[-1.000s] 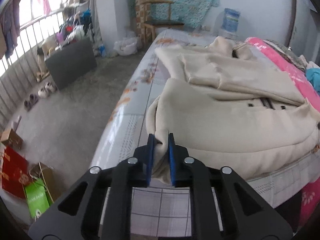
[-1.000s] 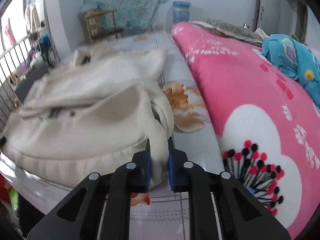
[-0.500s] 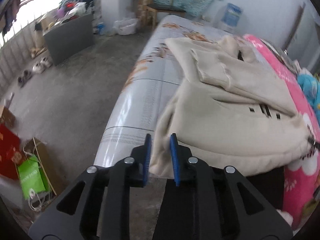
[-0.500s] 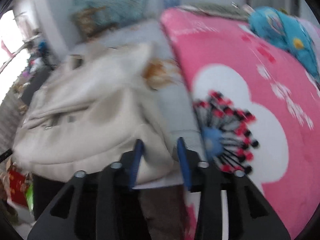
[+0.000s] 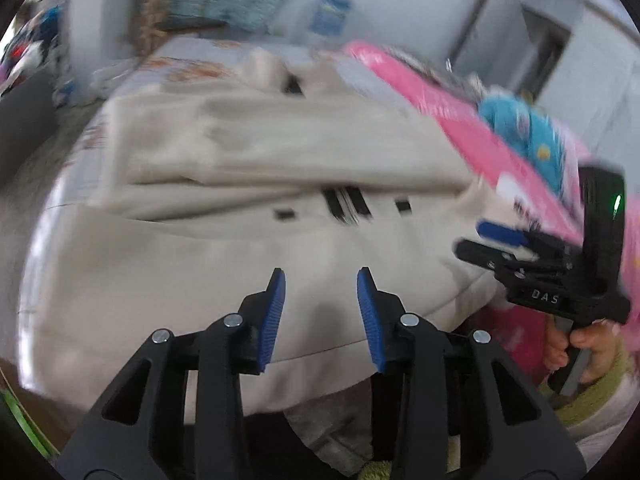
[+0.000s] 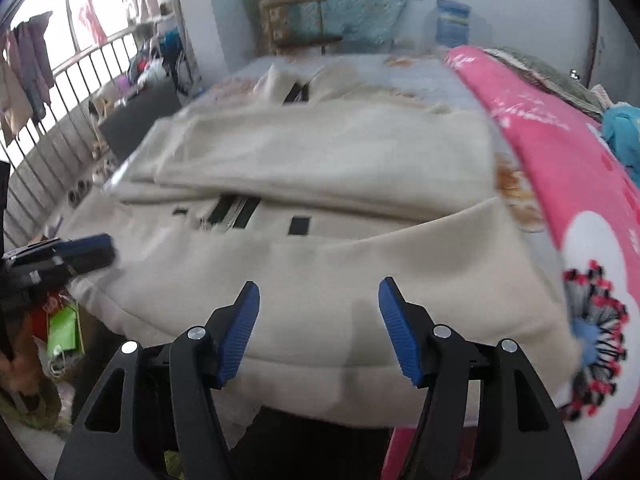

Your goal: Fold large clothes

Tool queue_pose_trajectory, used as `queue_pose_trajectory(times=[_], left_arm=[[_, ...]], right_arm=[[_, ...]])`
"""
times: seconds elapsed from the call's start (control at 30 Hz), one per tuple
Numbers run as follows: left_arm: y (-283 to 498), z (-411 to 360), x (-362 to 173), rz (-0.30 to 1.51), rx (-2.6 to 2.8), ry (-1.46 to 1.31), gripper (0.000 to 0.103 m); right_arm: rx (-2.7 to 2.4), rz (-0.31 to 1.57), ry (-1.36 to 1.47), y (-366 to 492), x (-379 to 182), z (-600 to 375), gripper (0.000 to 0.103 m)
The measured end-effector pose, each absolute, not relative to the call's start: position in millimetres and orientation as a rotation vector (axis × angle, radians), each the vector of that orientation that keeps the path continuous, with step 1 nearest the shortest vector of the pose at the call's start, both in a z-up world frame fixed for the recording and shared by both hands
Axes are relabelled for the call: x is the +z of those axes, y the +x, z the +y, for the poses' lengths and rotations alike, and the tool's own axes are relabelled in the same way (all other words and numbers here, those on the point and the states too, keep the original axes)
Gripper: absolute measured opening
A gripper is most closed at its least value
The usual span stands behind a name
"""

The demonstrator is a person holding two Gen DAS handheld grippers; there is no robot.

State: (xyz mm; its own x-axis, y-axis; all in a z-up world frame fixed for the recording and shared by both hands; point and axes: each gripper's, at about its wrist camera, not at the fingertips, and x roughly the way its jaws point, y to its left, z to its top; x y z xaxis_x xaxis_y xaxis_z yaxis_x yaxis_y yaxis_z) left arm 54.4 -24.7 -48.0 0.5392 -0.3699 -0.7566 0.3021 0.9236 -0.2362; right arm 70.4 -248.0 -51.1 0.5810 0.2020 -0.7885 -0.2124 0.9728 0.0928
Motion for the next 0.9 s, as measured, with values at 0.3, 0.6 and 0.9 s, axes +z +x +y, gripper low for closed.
queue_pose_trajectory(times=[0.3,0.6,0.9], left_arm=[[50.8,-41.7,-60.4,0.873,-0.317,0.084,0.002],[63.5,-39.7,-30.3,0.73,-0.29,0.126,0.001],[70.9,-38.0,-34.0,0.73,-0.293,0.113,0.002]], right_arm=[[0.254,0.95,0.0,77.3,-64.5,-246.9,0.006],[0.252,0.821,0.034,85.1,-27.0,-247.1,0.004],[0.235,0.852,0.033,101.0,-49.0,-246.3,0.004]])
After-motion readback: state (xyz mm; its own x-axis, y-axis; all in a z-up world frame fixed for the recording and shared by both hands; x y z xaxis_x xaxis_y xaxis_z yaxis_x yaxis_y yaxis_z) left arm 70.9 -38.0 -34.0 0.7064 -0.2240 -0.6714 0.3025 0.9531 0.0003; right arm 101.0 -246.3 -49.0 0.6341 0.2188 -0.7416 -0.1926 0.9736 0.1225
